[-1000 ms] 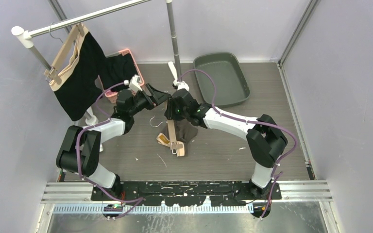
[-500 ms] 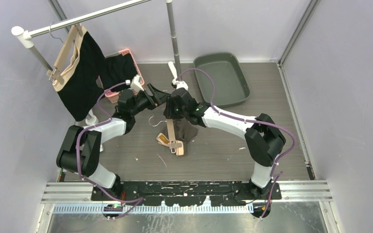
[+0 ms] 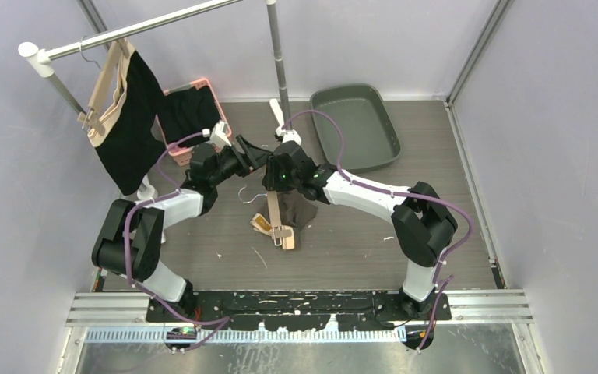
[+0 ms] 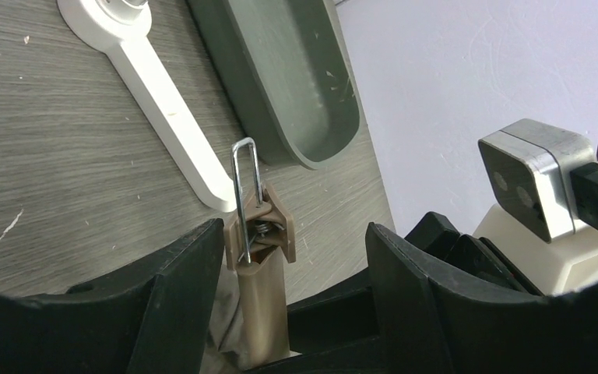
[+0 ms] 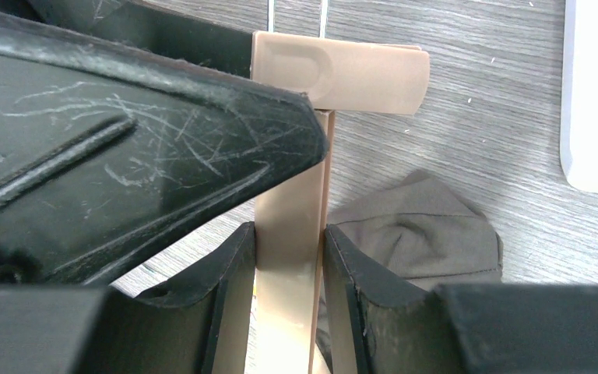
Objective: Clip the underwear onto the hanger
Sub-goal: Open the clamp at the hanger.
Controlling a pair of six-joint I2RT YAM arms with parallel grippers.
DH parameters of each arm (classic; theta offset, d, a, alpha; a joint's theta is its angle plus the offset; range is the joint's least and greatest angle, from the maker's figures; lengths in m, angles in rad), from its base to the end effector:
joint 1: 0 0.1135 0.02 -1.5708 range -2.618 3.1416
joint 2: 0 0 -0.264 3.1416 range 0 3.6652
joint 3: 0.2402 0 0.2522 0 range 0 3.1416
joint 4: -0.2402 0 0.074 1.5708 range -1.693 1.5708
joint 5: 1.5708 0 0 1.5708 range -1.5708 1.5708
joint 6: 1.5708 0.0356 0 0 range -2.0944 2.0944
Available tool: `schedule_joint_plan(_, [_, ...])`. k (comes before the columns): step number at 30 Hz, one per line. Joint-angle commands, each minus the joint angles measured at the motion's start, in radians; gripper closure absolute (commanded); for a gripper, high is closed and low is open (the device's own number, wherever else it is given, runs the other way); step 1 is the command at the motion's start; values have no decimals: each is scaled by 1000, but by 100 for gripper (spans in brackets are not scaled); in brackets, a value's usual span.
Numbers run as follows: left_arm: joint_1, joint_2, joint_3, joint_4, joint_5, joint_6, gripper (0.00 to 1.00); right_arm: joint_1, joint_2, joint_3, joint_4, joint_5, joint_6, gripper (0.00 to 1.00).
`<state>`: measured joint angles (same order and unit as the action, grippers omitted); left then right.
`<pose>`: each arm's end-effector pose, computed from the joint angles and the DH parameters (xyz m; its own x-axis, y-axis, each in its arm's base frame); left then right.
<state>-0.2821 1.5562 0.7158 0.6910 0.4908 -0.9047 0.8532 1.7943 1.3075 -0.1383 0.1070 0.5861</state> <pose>0.3108 -0.1076 0.2193 -0.6333 -0.5384 -0.5559 0.3159 0.4758 -0.8208 0.2737 0.3077 0.2454 -0.7034 0.0304 -0.7101 -0.3638 0.8429 0.3965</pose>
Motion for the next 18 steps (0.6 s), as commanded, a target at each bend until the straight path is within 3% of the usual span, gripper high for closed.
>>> schedule_joint_plan(1, [-6, 5, 24, 68, 8, -2, 33, -5, -13, 52, 42, 2, 14, 65])
schedule_joint_plan(18, [-6, 18, 24, 104, 12, -24, 46, -4, -16, 45, 40, -3, 15, 65])
